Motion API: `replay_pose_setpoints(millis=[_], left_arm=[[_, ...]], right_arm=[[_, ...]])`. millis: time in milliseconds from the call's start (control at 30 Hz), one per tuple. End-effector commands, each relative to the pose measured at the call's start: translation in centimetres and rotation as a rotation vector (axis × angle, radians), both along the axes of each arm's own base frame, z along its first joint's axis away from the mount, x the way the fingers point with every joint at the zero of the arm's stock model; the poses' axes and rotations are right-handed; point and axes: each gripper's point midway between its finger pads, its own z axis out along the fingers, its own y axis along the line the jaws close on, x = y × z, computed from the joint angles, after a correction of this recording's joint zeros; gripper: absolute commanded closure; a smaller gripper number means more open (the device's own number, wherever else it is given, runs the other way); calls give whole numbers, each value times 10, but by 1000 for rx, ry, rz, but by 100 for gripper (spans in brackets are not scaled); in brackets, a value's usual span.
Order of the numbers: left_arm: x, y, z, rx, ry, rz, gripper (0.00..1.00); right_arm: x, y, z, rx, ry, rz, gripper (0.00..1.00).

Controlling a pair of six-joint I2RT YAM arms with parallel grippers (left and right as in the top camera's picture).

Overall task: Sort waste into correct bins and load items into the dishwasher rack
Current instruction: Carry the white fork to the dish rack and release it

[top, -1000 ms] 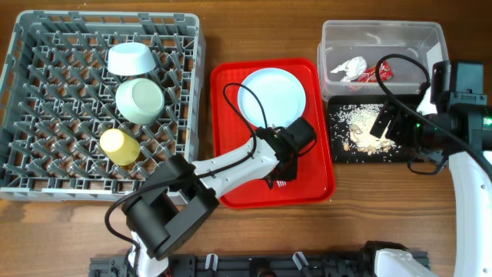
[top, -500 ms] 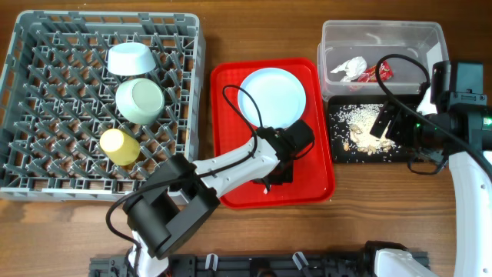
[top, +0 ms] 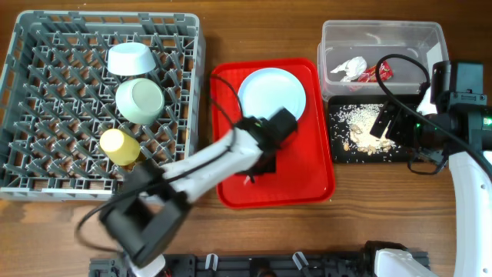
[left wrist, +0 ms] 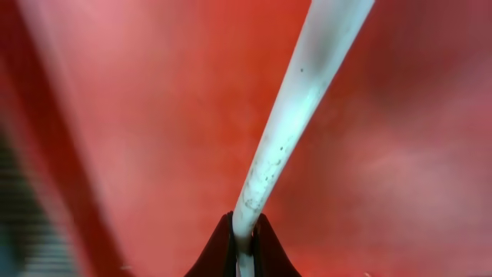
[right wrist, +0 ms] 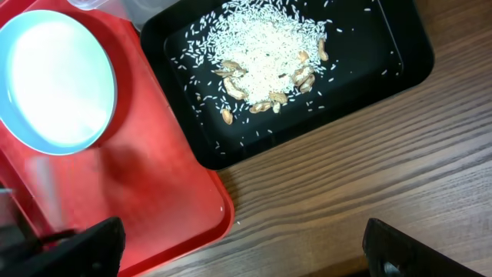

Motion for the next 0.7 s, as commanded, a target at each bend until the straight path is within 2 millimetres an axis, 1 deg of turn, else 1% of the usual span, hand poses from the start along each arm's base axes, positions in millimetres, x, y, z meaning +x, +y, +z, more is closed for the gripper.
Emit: replay_pose_setpoints(millis=[0, 33, 67, 133, 200, 300, 400, 433, 467, 500, 567, 600, 667], left_arm=[[45, 48, 67, -60, -187, 26, 96], [55, 64, 77, -68, -217, 52, 96], [69, 86, 88, -71, -255, 82, 96], [83, 112, 94, -61, -285, 113, 96], [98, 140, 93, -38, -301, 144, 96], [108, 165, 85, -18, -292, 198, 96], [114, 181, 72, -1, -262, 243, 96], [115, 185, 67, 4, -252, 255, 95], [116, 187, 65, 6, -247, 260, 91], [116, 187, 64, 6, -247, 260, 75], [117, 184, 65, -6, -250, 256, 65], [118, 181, 65, -24, -248, 252, 58], [117, 177, 64, -48, -242, 247, 53]], right_arm=[[2, 0, 3, 0, -9, 10, 0], [2, 0, 3, 0, -9, 10, 0], [2, 0, 3, 0, -9, 9, 0], [2, 0, 3, 0, -9, 10, 0], [2, 0, 3, 0, -9, 9, 0], [2, 0, 3, 1, -9, 9, 0], [1, 0, 3, 1, -8, 9, 0], [1, 0, 3, 0, -7, 10, 0], [1, 0, 3, 0, -7, 10, 0], [1, 0, 3, 0, -7, 10, 0], [1, 0, 3, 0, -8, 10, 0], [1, 0, 3, 1, -8, 9, 0], [1, 0, 3, 0, -8, 9, 0]])
